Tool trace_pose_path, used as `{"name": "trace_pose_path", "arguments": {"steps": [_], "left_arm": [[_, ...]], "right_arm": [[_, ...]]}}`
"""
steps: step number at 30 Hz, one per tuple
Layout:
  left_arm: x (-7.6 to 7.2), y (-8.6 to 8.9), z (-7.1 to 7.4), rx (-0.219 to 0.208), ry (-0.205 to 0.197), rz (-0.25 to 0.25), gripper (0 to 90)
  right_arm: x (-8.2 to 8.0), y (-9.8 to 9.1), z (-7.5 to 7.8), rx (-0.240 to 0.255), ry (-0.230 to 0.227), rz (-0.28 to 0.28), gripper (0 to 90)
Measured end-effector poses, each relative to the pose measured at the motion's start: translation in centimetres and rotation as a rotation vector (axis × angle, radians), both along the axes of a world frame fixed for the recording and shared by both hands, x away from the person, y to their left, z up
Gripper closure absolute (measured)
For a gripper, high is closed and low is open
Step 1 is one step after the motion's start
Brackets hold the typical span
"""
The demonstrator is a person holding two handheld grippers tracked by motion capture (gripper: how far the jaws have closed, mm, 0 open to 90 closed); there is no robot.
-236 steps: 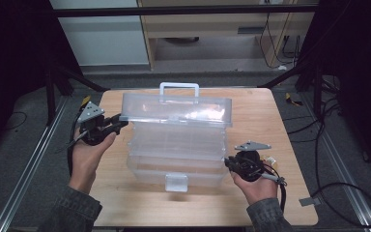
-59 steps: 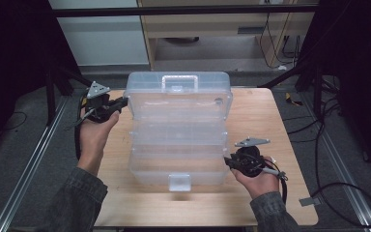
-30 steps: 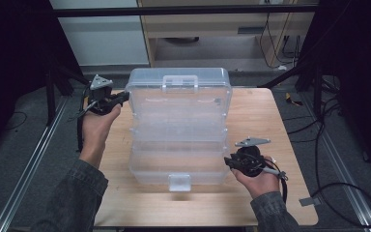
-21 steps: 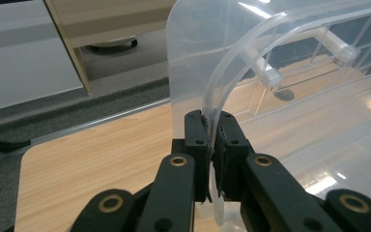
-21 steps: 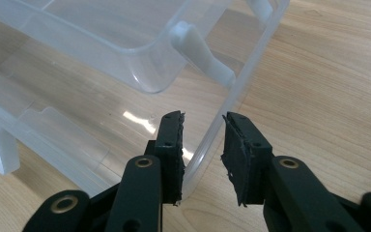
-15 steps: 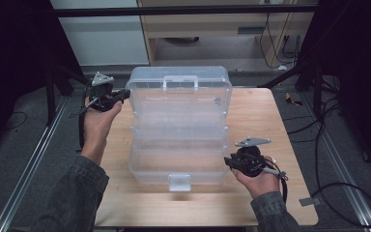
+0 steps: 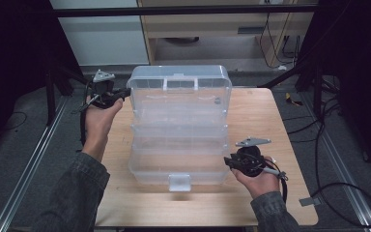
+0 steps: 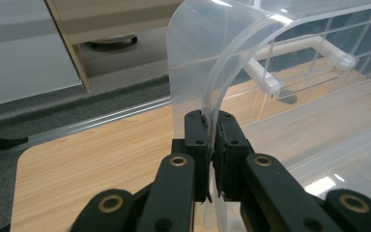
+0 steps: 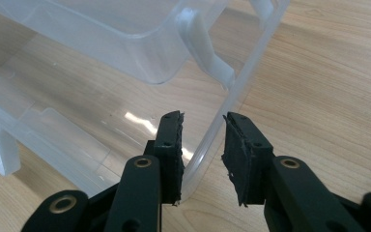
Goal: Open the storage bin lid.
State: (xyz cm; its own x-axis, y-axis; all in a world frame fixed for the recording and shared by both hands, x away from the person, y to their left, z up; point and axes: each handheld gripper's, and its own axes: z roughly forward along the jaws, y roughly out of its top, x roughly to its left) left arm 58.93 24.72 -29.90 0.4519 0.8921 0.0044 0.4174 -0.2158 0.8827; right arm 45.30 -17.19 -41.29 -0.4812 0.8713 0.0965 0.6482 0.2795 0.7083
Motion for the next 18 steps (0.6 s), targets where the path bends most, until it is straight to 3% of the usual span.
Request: {"name": "trace_pose_path", "arguments": {"steps": [18], "left_arm": [[1.2,-0.2,0.0,-0.009,0.017,0.012,85.2]], "right_arm": [[0.0,0.0,0.0,0.003,0.003,0.0,67.6]]}}
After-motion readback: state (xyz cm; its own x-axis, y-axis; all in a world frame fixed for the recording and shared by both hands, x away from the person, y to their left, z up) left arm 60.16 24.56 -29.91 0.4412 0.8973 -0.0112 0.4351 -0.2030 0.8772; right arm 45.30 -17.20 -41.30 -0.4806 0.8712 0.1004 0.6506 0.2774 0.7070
